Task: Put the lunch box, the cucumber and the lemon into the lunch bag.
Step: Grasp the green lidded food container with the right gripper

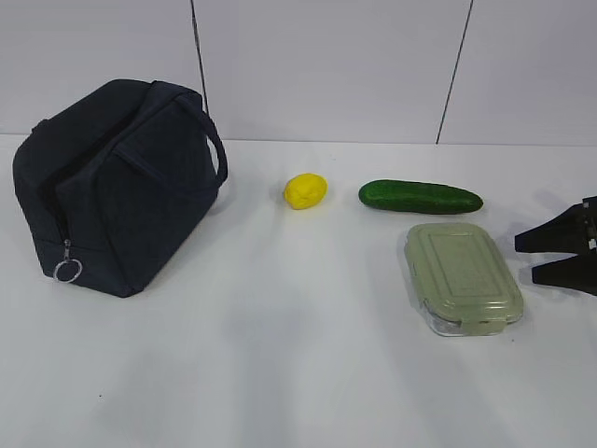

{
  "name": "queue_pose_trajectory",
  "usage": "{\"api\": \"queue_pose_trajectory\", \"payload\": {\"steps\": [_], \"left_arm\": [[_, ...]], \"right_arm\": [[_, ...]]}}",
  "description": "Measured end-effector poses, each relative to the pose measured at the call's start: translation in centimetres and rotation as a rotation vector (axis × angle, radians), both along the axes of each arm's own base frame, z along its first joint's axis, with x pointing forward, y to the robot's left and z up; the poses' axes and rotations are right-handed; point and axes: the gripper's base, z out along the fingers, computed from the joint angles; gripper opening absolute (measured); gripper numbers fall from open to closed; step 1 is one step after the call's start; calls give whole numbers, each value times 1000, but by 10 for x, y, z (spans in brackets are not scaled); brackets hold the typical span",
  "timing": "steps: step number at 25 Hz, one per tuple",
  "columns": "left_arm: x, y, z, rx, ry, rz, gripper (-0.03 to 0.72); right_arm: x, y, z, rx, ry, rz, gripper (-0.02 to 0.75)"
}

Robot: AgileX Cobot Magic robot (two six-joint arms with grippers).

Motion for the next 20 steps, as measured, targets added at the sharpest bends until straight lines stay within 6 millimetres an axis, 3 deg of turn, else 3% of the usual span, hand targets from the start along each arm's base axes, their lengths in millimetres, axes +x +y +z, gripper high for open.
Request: {"api": "queue_pose_trajectory", "payload": {"steps": [12,20], "left_arm": [[0,0,0,0,0,0,413],[0,0,0,0,0,0,413]], "right_arm": [[11,15,6,-12,-31,48,562],[11,22,-13,-19,21,104,562]]}}
